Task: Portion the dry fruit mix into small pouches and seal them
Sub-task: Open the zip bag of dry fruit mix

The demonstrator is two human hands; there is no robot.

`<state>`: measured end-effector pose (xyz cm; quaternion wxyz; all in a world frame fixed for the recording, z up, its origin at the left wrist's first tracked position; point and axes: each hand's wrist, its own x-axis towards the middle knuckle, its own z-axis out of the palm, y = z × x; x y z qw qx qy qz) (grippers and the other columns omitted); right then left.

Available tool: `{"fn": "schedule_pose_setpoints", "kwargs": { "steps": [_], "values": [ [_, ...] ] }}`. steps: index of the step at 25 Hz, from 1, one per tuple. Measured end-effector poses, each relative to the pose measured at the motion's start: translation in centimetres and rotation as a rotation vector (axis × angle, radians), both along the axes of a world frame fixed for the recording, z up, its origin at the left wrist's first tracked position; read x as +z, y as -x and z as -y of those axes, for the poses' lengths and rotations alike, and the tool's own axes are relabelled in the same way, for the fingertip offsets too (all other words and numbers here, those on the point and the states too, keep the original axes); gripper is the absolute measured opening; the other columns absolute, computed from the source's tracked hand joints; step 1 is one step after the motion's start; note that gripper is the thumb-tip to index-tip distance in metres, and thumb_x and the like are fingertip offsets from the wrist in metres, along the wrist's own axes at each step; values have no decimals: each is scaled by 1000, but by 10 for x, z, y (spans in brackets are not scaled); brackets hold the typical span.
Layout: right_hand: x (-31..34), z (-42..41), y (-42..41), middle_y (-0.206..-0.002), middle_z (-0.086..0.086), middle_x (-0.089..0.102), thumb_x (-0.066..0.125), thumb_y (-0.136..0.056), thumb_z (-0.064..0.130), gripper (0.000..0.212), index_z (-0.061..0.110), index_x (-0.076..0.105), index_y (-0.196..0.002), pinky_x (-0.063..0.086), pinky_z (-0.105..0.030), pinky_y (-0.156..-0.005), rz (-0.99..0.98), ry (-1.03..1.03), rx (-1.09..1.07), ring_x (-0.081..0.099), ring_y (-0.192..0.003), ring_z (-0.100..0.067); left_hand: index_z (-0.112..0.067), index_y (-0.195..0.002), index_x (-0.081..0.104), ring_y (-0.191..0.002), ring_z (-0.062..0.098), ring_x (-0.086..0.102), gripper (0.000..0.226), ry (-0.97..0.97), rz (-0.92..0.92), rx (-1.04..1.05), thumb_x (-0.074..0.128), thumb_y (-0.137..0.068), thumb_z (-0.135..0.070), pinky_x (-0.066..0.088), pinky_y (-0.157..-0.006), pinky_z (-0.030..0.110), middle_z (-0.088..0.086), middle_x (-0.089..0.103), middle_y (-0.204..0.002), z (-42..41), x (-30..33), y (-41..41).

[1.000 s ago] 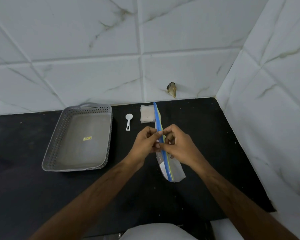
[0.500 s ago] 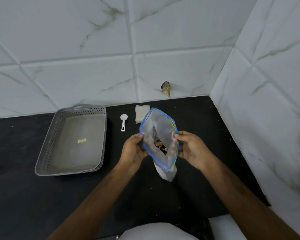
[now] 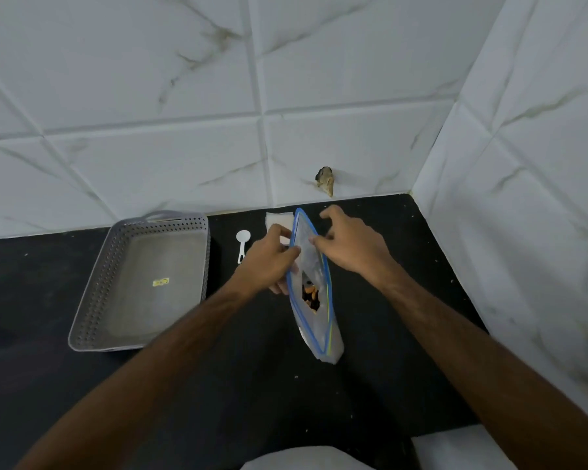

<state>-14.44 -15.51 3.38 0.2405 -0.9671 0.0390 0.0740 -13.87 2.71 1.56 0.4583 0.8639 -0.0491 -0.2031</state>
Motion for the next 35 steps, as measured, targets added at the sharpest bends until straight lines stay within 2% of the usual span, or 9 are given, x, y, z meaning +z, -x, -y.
{"fn": "schedule_pose_setpoints", "kwargs": {
  "steps": [3,7,12,17,23,26,29,31,35],
  "values": [
    [8,-14,-23,-111,3,67,57,-96,45,38,25,54,-128,57,-40,-80,24,-22,26,66,-89,-19,-23,-114,45,-58,14,70,20,-403,305,-113,45,-102,-38,49,-53,26,-5,65,-73,13,10,-27],
    [5,-22,-40,-104,-4,71,62,-97,30,24,16,66,-116,48,-32,-70,54,135,79,65,-83,-21,-14,-109,52,-71,19,61,26,-647,479,-150,45,-102,-38,48,-67,35,2,65,-84,21,9,-56],
    [-4,-11,-49,-97,-13,72,60,-96,5,17,4,73,-107,63,-34,-63,-115,-353,-1,72,-79,-25,-11,-118,52,-80,26,62,22,-737,567,-240,44,-103,-25,46,-66,37,6,64,-96,24,-3,-61],
    [0,7,-43,-85,-8,72,61,-100,15,15,7,73,-104,61,-39,-79,-354,-731,-145,68,-72,-16,-8,-110,72,-91,22,64,20,-419,470,-298,55,-100,-14,43,-75,27,10,67,-102,12,-2,-77],
    [-18,20,-33,-95,-13,70,57,-101,17,25,2,72,-115,55,-33,-80,-575,-1180,-220,67,-80,-19,-8,-109,71,-80,13,71,15,501,-377,-8,61,-99,-9,61,-68,30,6,73,-92,-7,-10,-60],
    [-31,12,-20,-92,-11,71,57,-101,19,22,5,74,-108,57,-33,-81,-586,-1384,-306,68,-79,-18,-5,-121,64,-90,18,72,22,741,-453,147,56,-100,-5,62,-72,32,12,71,-107,-1,-26,-45],
    [-31,9,-10,-109,-18,69,55,-102,14,28,-1,65,-124,59,-34,-82,-495,-1533,-376,68,-89,-21,-12,-125,56,-105,21,69,31,683,-351,232,63,-96,-7,59,-76,32,10,65,-121,3,-37,-22],
    [-26,14,0,-117,-15,70,57,-99,7,28,6,64,-127,59,-35,-88,-397,-1491,-329,70,-102,-24,-21,-124,49,-110,16,65,39,403,-159,205,72,-92,-18,59,-78,29,2,57,-124,1,-43,0],
    [-25,14,32,-109,-2,72,68,-94,26,21,24,66,-115,59,-35,-83,-287,-769,-156,71,-101,-17,-31,-121,51,-103,3,66,26,279,-79,109,64,-98,-29,60,-86,29,-6,62,-119,-1,-47,37]
  ]
}}
